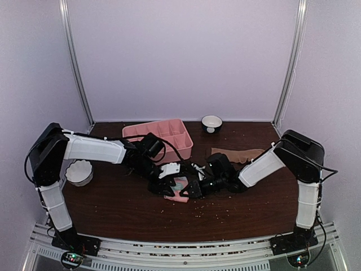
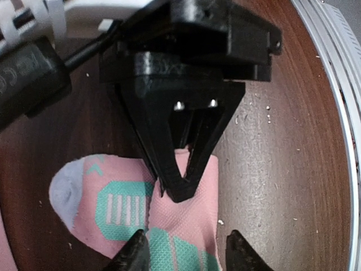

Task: Roll the socks
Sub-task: Roll the sock at the center of the board.

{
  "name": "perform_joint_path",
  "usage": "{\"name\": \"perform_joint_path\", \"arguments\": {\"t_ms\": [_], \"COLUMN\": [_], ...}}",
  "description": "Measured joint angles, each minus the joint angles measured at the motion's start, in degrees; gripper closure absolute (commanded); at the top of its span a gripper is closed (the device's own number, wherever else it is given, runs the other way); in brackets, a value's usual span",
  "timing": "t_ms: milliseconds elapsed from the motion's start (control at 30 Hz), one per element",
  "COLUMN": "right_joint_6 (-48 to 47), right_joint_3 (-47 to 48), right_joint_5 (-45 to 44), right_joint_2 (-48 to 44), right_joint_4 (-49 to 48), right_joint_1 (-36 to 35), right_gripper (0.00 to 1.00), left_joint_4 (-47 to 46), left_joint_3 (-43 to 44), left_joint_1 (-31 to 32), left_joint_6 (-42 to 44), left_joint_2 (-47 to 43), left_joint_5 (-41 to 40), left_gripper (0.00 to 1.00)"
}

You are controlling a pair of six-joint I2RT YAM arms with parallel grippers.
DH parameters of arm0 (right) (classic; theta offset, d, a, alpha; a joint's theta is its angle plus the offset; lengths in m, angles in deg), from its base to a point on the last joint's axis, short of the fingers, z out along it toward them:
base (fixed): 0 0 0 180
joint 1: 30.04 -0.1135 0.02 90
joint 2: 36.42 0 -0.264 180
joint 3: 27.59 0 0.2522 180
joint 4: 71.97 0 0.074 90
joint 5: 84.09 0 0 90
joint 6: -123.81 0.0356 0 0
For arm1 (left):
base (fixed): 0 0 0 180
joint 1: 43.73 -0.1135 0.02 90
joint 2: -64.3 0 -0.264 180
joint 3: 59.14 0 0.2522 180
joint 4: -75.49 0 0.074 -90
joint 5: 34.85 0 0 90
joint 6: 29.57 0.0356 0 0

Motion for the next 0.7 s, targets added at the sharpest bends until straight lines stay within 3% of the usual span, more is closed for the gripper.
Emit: {"name": "perform_joint_path", "arguments": {"t_ms": [167,333,533,700], "right_joint_6": [1.7,3.0,3.3,-0.6], "right_joint_3": [-0.3,-1.1,-4.2,-6.9], "right_joint_5": [0.7,0.2,-3.3,-10.8], "right_joint_2": [0.1,0.0,-1.9,-5.6], "right_joint_4": [-0.5,-2.1,-5.6,-4.7], "right_joint_1": [0.1,0.1,-0.9,-3.5], "right_gripper": [0.99,0.87,0.84,0.60], "left_joint_4": [0.1,1.8,7.2,11.0], "left_joint_3": [0.7,3.0,9.0,12.7], "left_joint_1": [0.1,0.1,0.1,0.1], "left_joint_6": [0.3,-0.3,-2.7,-4.3], "left_joint_2": [2.9,4.7,9.0,11.6], "left_joint_5": [-1.0,-1.8,-1.4,0.9], "left_gripper": [0.70,0.75,0.82,0.87]}}
